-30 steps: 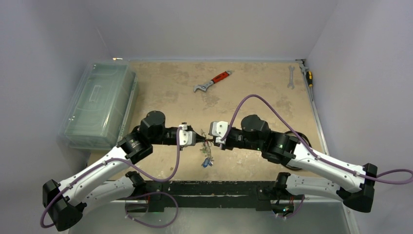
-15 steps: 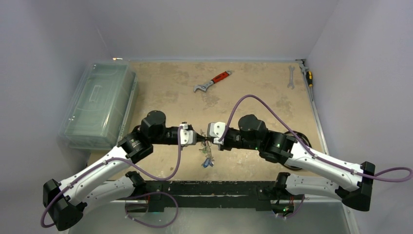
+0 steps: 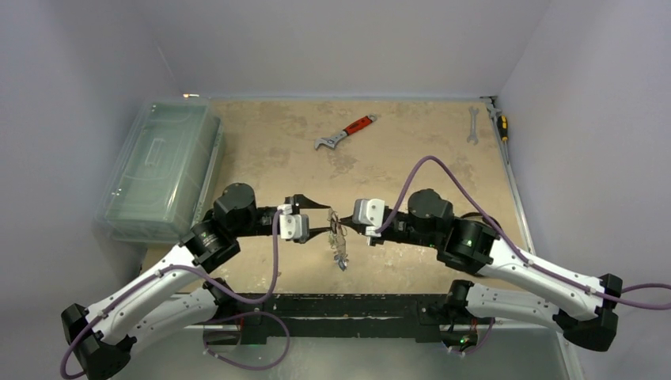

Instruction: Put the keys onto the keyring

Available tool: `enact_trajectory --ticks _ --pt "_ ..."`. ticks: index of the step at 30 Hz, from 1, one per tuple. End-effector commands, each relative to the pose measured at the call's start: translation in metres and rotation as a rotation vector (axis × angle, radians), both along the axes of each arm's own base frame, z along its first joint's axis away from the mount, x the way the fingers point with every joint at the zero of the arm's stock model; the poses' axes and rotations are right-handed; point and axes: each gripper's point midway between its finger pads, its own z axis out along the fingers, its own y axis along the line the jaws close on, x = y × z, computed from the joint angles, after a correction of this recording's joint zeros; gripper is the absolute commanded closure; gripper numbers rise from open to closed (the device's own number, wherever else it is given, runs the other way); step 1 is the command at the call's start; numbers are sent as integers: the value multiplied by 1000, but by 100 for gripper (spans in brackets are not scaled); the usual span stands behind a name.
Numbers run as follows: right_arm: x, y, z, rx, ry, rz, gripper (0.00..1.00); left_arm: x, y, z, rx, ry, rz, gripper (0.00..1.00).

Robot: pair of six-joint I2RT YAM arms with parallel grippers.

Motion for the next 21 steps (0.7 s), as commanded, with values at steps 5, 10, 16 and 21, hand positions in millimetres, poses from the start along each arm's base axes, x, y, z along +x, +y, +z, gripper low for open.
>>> enact_trajectory --ticks 5,10,16,21 --pt "-5 3 40 149 -58 28 100 -1 -2 13 -30 -72 -27 70" --pt "-5 3 40 150 -57 27 100 -3 -3 14 -36 -72 -43 79" --pt "-5 3 41 157 -56 27 100 -5 -5 12 -35 -65 -61 89" --pt "-2 3 43 175 -63 7 100 -6 -5 12 -34 -65 -66 100"
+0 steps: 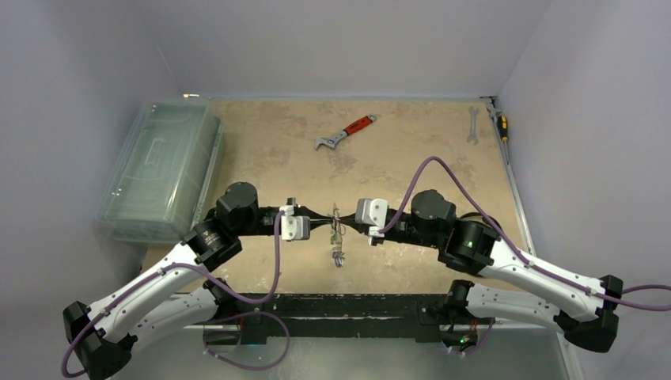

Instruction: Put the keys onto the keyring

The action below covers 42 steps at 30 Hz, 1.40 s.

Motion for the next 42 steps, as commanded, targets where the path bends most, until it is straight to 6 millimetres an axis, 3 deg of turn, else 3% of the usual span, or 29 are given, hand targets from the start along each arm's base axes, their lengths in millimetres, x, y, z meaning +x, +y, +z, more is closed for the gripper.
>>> enact_trajectory --ticks 1,20,42 --pt "3 2 31 118 -42 -15 100 -2 -3 11 -33 -43 -29 100" --pt "21 10 37 259 71 -139 100 1 -1 9 -42 -54 -8 100" --pt "24 18 42 350 173 -163 100 7 1 5 -31 -66 27 100"
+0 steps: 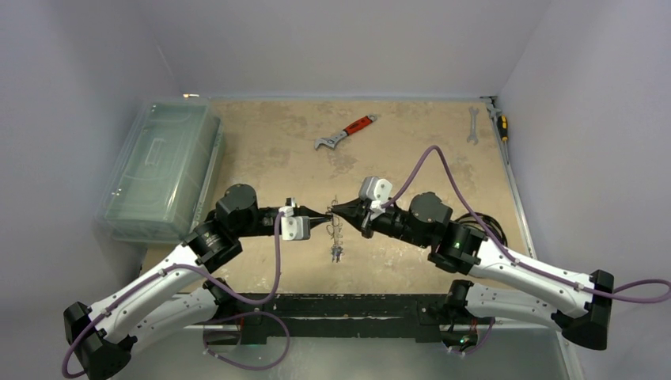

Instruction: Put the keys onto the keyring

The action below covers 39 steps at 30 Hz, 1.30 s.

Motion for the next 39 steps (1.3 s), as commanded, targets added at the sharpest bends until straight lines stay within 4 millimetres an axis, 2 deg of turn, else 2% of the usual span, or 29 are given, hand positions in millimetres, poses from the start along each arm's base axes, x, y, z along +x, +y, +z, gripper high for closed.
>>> enact_trajectory --ticks 1,10,19,24,30,33,35,39 --pt "4 5 28 120 -14 -14 100 1 0 7 -21 -40 -3 100" --pt "7 8 25 122 2 -29 100 2 -1 10 -32 -52 -3 100" --pt "20 4 11 83 14 -98 100 0 1 16 -48 -62 -1 100" --pt "18 4 6 63 7 -90 100 2 2 17 -50 -62 14 100" --pt "15 -2 9 67 -10 -88 100 11 6 20 -50 -70 70 100" --pt "11 -5 15 85 -21 -75 100 12 9 17 -32 -57 88 75" --pt "8 -8 20 103 -28 -70 100 11 10 18 -35 -61 90 62" --pt "-2 -12 28 126 -60 -20 100 9 11 23 -52 -67 86 58"
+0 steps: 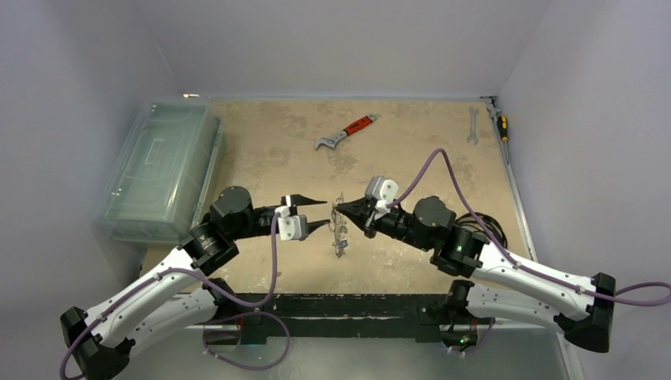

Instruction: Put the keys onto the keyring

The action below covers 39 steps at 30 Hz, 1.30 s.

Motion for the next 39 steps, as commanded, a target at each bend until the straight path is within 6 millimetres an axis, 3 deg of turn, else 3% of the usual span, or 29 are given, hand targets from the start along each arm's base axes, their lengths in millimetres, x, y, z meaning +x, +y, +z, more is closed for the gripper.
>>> enact_trajectory --ticks 1,7,12,20,27,39 --pt "-13 -4 35 104 -89 59 100 -1 3 14 -36 -30 6 59" --pt "-26 -4 40 123 -132 128 100 -12 -1 25 -75 -35 -57 65" --pt "-35 -8 44 143 -177 166 100 -22 -1 32 -100 -47 -106 64" --pt "-48 -15 60 205 -246 208 100 -38 -8 19 -68 3 -220 61" --pt "-61 -14 60 178 -275 284 100 -36 -10 18 -60 11 -216 61" --pt "-50 -9 74 172 -327 245 100 -37 -12 14 -50 31 -231 62"
